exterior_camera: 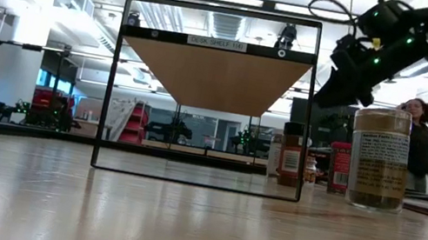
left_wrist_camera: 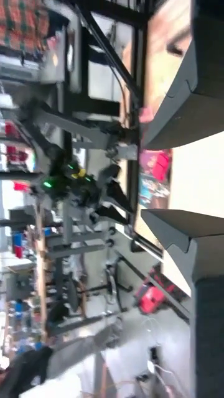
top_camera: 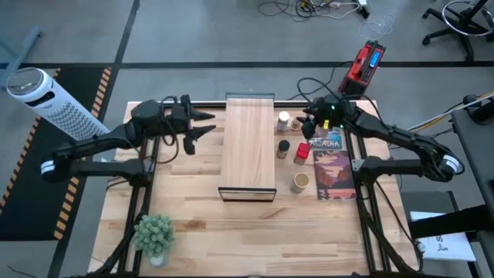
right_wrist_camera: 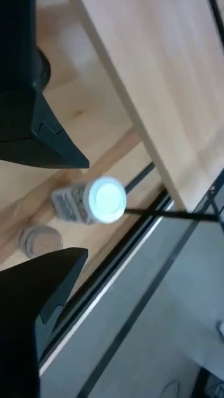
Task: Shelf spices
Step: Put the transparent seasoning bottle on the shelf
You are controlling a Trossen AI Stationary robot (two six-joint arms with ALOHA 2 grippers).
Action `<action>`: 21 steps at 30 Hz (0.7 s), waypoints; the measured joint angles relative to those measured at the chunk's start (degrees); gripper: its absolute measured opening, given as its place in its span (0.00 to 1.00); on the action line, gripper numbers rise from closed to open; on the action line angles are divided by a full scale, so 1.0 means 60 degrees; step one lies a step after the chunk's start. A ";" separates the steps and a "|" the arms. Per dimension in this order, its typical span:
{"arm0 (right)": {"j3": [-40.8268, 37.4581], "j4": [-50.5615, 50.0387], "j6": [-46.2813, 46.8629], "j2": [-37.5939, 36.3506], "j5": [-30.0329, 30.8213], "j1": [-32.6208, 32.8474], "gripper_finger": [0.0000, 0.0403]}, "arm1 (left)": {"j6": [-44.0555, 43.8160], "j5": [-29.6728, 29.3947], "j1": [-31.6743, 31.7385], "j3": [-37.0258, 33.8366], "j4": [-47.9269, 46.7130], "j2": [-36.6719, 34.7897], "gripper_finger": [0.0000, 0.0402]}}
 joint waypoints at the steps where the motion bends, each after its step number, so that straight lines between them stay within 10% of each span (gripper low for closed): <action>1: 0.0080 -0.0007 -0.0155 0.0125 -0.0094 -0.0116 0.49 | -0.0004 0.0175 0.0266 -0.0015 -0.0008 0.0124 0.38; 21: 0.0367 0.0045 -0.1087 0.1502 -0.1988 -0.1789 0.49 | -0.1003 0.1299 0.1334 -0.0376 0.0433 0.0331 0.38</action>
